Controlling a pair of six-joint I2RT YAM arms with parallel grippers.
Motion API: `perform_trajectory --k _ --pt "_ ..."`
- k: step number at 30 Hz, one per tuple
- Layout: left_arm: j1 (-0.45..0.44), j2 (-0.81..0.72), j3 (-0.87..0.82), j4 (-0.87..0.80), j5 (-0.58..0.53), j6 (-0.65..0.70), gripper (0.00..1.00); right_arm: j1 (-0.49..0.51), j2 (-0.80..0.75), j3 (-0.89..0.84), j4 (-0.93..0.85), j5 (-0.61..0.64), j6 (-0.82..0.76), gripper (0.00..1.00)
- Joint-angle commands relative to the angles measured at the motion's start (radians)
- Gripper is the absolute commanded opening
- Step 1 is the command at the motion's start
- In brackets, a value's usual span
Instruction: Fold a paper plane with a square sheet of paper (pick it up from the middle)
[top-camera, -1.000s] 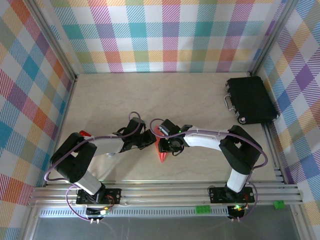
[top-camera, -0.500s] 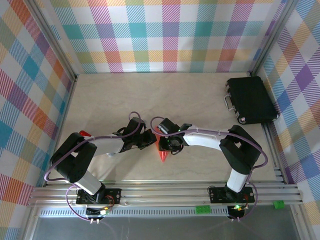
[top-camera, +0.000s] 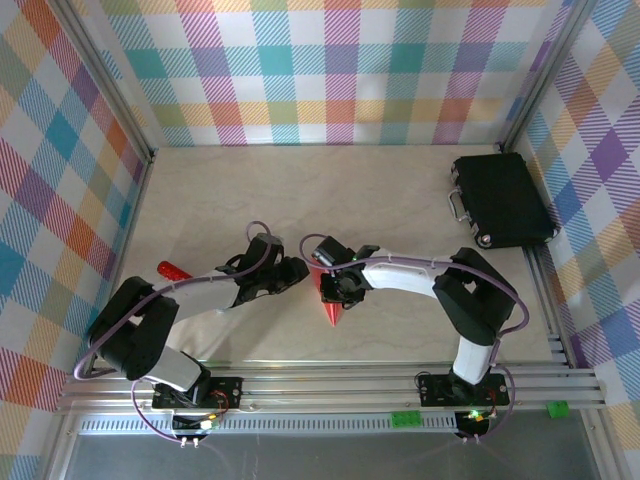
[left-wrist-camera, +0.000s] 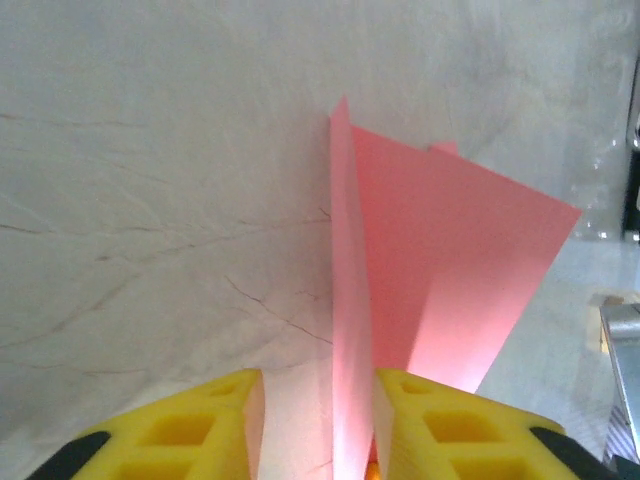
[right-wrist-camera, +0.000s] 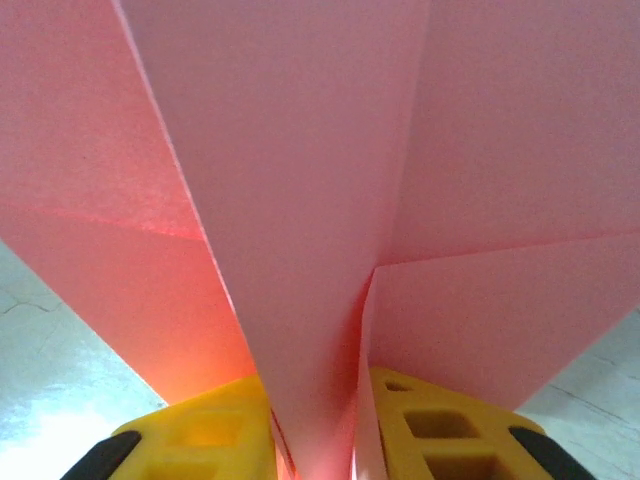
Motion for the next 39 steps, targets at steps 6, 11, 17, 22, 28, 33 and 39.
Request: perform_trajectory --k 6,11,17,22,28,33,39 --pt "0.020 -0.080 -0.024 -0.129 -0.126 -0.001 0.50 0.024 0.042 0.067 -0.105 0.070 0.030 0.27" --pt "0.022 -0.097 -0.035 -0.137 -0.143 -0.001 0.59 0.028 0.056 0.081 -0.127 0.082 0.037 0.24" --pt "0.027 -0.105 -0.038 -0.144 -0.152 0.006 0.67 0.031 0.050 0.099 -0.149 0.106 0.038 0.18" --pt "0.028 -0.109 -0.043 -0.149 -0.156 0.012 0.72 0.031 0.040 0.118 -0.178 0.142 0.033 0.12" --pt "0.028 -0.122 -0.044 -0.171 -0.176 0.034 0.81 0.012 0.041 0.181 -0.196 0.179 -0.036 0.07" --pt "0.031 -0.147 -0.048 -0.207 -0.208 0.054 0.89 -0.072 0.085 0.282 -0.185 0.155 -0.155 0.08" --pt "0.047 -0.169 -0.042 -0.252 -0.222 0.075 0.95 -0.191 0.193 0.416 -0.205 0.047 -0.299 0.09"
